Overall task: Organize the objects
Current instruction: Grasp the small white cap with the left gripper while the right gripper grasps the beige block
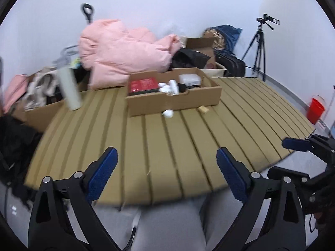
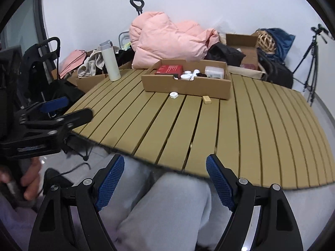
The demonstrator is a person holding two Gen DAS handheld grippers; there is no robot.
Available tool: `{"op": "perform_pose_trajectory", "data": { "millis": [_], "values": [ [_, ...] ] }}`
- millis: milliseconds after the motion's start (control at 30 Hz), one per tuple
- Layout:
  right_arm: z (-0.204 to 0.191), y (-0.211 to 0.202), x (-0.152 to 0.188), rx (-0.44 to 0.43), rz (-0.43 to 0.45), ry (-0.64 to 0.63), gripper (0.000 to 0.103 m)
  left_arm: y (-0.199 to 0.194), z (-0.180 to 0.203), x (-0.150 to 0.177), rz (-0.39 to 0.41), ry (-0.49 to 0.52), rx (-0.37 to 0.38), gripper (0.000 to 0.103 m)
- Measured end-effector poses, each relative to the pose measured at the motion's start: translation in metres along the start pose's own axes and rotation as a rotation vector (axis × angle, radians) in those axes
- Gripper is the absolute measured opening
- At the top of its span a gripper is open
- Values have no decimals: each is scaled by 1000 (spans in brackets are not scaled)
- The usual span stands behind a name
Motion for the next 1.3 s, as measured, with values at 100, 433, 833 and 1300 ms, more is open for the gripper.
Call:
{"op": "perform_pose_trajectory", "data": {
  "millis": [100,433,833,1300],
  "values": [
    [20,40,-28,-34,28,24,84,62,-16,-23,-53,-32,72,73],
    [59,210,-103,20,-67,31,63,221,-54,-55,-197,-27,9,58],
    [72,274,-104,44,-148,23,24,253,-60,-48,-225,-7,22,22],
    [78,162,-72,-17,-121,93,24,116,-26,-44,-150,-58,120,22]
  ]
}}
Point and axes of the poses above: each gripper's, at about its wrist camera, not at the fingertips, and y roughly the way its jaws point, z to its right, x to its underside, the point moved 1 cm from there along y, roughly the way its jaws point, and after that the axes turned 11 degrees about x, right-handed, at the moved point
